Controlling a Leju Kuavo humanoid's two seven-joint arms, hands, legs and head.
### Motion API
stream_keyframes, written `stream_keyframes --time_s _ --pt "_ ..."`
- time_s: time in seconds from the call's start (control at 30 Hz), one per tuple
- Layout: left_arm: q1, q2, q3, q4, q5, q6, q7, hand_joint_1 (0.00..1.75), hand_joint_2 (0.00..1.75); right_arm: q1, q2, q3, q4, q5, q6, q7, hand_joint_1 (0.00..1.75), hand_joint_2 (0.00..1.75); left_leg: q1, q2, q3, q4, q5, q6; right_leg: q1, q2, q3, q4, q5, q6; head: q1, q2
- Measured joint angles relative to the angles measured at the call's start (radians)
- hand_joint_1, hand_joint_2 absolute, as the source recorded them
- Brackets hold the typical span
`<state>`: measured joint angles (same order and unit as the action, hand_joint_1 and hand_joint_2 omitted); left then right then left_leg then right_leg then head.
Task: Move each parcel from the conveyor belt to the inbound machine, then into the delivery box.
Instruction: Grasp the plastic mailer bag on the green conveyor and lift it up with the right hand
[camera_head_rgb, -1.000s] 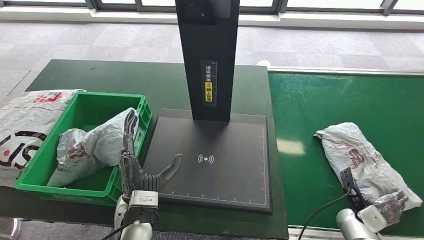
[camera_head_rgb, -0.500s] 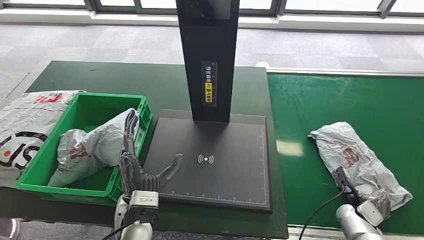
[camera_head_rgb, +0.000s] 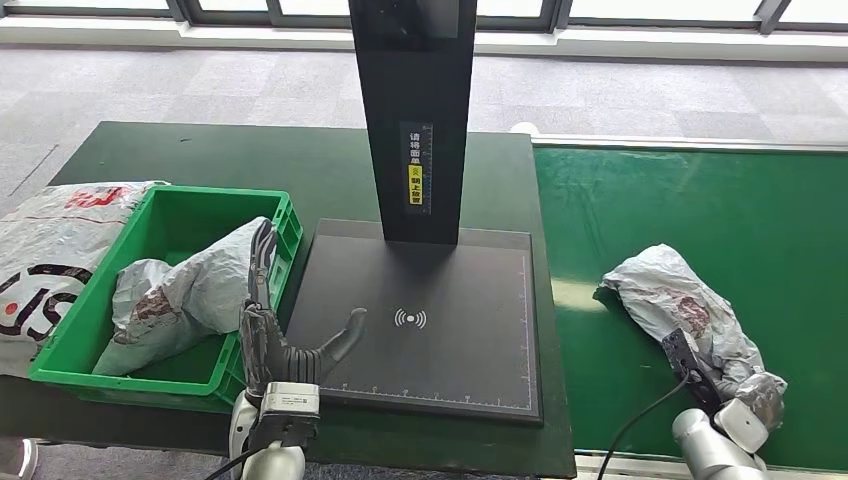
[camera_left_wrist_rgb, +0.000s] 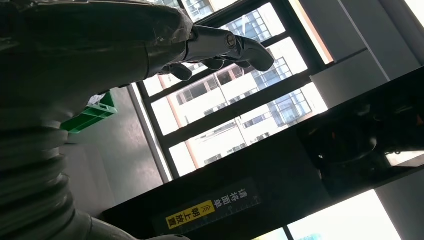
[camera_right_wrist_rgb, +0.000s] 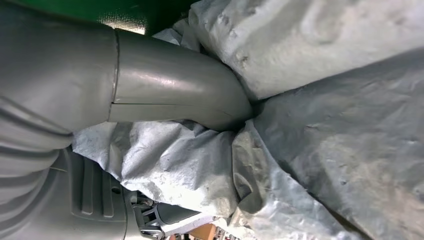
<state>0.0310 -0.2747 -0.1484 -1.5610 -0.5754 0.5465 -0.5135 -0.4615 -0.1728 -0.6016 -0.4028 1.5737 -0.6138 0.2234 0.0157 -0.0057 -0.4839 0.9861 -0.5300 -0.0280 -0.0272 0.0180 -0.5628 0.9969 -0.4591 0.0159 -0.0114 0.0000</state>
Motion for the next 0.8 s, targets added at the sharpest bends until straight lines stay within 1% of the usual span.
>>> stream_keyframes --time_s 0.13,0.23,0.27,0.3,0.37,0.43,0.5,0.57,0.8 --pt "0.0 0.0 0.0 0.0 -0.004 0.004 -0.001 0.0 1.75 0.028 0.036 0.015 -0.07 0.002 -0.068 -0.04 1.75 1.75 0.0 -0.001 -0.001 0.0 0.0 0.0 0.0 -0.001 0.0 0.0 0.0 0.0 0.0 0.0" --pt "0.0 0.0 0.0 0.0 -0.006 0.006 -0.003 0.0 1.75 0.047 0.065 0.029 -0.131 0.001 -0.085 -0.059 1.75 1.75 0.0 -0.001 -0.001 0.0 0.0 0.0 0.0 -0.001 -0.001 0.0 0.0 0.0 0.0 0.0" --pt "0.001 0.0 0.0 0.0 -0.007 0.008 -0.003 0.0 1.75 0.058 0.076 0.033 -0.159 -0.003 -0.086 -0.079 1.75 1.75 0.0 -0.002 -0.002 0.0 0.0 0.0 0.0 -0.002 -0.001 0.0 0.0 0.0 0.0 0.0" --pt "0.001 0.0 0.0 0.0 -0.007 0.009 -0.004 0.0 1.75 0.078 0.094 0.037 -0.205 -0.007 -0.086 -0.109 1.75 1.75 0.0 -0.003 -0.003 0.0 0.0 0.0 0.0 -0.002 -0.001 0.0 -0.001 0.0 0.0 0.0" --pt "0.002 0.0 0.001 0.0 -0.009 0.013 -0.006 0.0 1.75 0.132 0.149 0.05 -0.35 -0.008 -0.089 -0.179 1.75 1.75 0.0 -0.004 -0.004 0.0 0.0 0.0 0.0 -0.003 -0.002 0.001 -0.001 0.0 0.0 0.0" --pt "0.003 0.0 0.001 0.0 -0.009 0.016 -0.006 0.0 1.75 0.176 0.202 0.066 -0.478 -0.002 -0.091 -0.211 1.75 1.75 0.001 -0.004 -0.004 0.0 0.0 0.0 0.0 -0.003 -0.003 0.001 -0.002 0.0 0.0 0.0" --pt "0.003 0.0 0.001 0.0 -0.01 0.016 -0.007 0.0 1.75 0.204 0.237 0.076 -0.559 -0.001 -0.09 -0.215 1.75 1.75 0.0 -0.005 -0.001 0.0 0.001 -0.001 0.0 -0.005 -0.004 0.001 -0.002 0.0 0.0 0.0" --pt "0.003 0.0 0.001 0.0 -0.01 0.017 -0.007 0.0 1.75 0.223 0.259 0.082 -0.62 0.0 -0.09 -0.215 1.75 1.75 0.0 -0.008 0.0 0.0 0.002 -0.001 0.0 -0.007 -0.004 0.001 -0.002 0.0 0.0 0.0" --pt "0.003 0.0 0.001 0.0 -0.012 0.017 -0.007 0.0 1.75 0.255 0.299 0.087 -0.73 0.0 -0.089 -0.214 1.75 1.75 0.0 -0.008 -0.006 0.0 0.001 0.0 0.0 -0.007 -0.003 0.0 -0.002 0.0 0.0 0.0"
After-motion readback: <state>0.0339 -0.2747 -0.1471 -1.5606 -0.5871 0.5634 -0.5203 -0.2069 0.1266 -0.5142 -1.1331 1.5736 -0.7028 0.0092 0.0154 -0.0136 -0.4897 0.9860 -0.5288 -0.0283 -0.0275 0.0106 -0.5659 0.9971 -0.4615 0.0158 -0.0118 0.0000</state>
